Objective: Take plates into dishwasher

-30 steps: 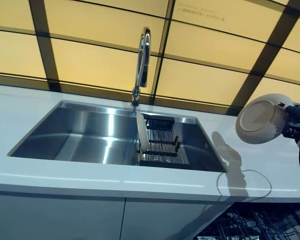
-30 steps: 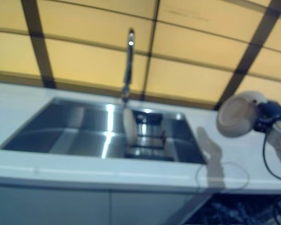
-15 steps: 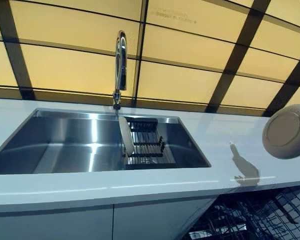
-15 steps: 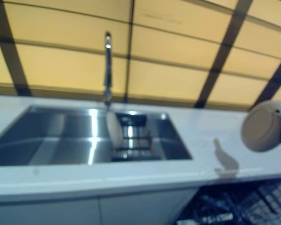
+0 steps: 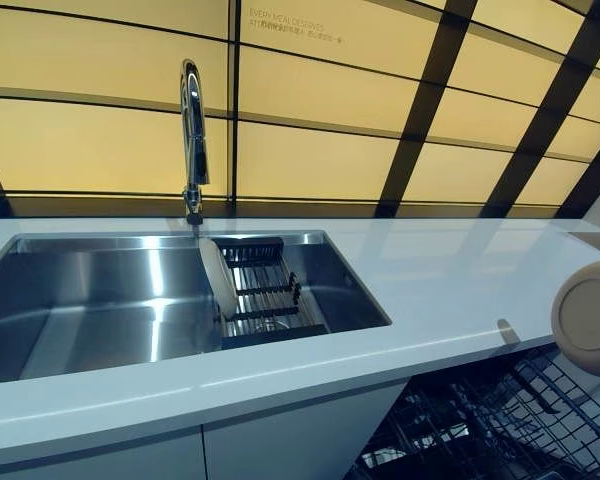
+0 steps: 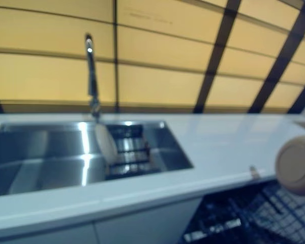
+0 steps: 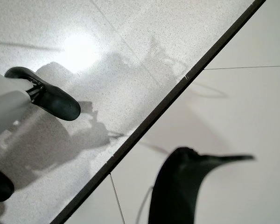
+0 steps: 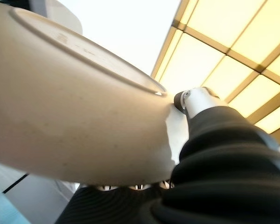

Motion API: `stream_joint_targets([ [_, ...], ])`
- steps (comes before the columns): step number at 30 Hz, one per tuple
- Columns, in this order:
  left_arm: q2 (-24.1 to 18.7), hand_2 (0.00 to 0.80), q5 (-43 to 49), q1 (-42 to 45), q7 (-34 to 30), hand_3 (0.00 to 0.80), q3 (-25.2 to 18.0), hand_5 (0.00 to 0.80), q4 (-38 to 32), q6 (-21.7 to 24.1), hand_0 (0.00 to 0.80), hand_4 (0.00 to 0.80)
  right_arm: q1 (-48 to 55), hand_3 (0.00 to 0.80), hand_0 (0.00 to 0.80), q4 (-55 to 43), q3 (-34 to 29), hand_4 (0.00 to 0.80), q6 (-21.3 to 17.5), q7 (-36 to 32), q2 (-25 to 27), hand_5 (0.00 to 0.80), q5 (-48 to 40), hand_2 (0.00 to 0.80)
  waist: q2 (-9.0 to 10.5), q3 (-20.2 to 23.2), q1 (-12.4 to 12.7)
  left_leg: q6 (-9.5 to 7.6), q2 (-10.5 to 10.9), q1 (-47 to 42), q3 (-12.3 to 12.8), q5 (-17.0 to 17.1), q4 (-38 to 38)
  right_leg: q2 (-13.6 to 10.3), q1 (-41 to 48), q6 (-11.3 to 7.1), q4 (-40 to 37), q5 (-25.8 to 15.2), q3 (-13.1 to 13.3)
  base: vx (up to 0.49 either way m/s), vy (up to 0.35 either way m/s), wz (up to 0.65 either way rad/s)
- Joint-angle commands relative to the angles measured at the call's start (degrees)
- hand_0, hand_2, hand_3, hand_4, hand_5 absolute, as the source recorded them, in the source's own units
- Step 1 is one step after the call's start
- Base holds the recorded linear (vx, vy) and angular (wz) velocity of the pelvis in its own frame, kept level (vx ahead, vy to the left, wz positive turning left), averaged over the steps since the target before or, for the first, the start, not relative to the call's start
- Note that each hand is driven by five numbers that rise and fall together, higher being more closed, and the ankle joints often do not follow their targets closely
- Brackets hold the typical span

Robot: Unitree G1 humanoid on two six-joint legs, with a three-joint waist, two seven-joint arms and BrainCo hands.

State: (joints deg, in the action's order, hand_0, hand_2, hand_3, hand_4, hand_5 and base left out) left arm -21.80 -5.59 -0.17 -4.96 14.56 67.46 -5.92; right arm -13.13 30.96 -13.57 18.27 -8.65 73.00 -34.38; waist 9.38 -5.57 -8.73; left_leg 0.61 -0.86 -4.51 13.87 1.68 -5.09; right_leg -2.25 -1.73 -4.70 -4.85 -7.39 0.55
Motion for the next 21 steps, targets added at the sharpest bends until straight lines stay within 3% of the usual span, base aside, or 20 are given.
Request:
stream_joint_targets([
  [1, -0.9, 0.000, 2.0, -1.2, 0.1, 0.000, -0.5, 0.000, 3.1, 0.4, 0.000, 0.000, -1.9, 0.800, 0.800, -1.3, -5.4, 0.800, -4.6, -0.5, 4.2, 0.800, 1.7, 0.800, -0.76, 0.5, 1.3, -2.84, 0.9, -1.5, -2.9, -6.4, 1.2, 1.6, -0.4, -3.24, 2.9, 2.0, -0.7, -0.002, -0.011, -0.06],
  [9, -0.7, 0.000, 2.9, -1.0, 0.2, 0.000, -1.0, 0.000, 3.4, 0.8, 0.000, 0.000, 3.1, 0.800, 0.800, -2.9, -8.6, 0.800, -6.0, -3.4, 2.9, 0.800, 2.9, 0.800, -0.95, 0.7, 0.4, -2.68, 0.8, -1.7, -2.4, -6.2, 0.7, 1.9, -0.6, -3.26, 2.7, 1.8, -0.3, -0.002, -0.022, -0.01],
  [15, -0.6, 0.000, 3.3, -1.4, 0.3, 0.000, -1.5, 0.000, 3.0, 0.5, 0.000, 0.000, 7.2, 0.800, 0.800, -4.3, -7.7, 0.800, -10.4, -6.4, 1.2, 0.800, 12.5, 0.800, -1.12, 0.6, -0.3, -2.52, 0.6, -1.5, -1.9, -5.9, 0.7, 2.1, -0.9, -3.29, 2.7, 1.8, 0.0, -0.001, -0.006, 0.00],
  [21, -0.4, 0.000, 3.6, -1.8, 0.3, 0.000, -1.5, 0.000, 3.1, 0.6, 0.000, 0.000, 8.4, 0.800, 0.800, -6.1, -5.9, 0.800, -12.4, -6.4, -0.3, 0.800, 16.6, 0.800, -1.23, 0.4, -0.6, -2.61, 0.6, -1.6, -1.8, -5.9, 0.9, 2.2, -0.9, -3.18, 2.7, 1.8, 0.2, 0.000, -0.005, 0.00],
])
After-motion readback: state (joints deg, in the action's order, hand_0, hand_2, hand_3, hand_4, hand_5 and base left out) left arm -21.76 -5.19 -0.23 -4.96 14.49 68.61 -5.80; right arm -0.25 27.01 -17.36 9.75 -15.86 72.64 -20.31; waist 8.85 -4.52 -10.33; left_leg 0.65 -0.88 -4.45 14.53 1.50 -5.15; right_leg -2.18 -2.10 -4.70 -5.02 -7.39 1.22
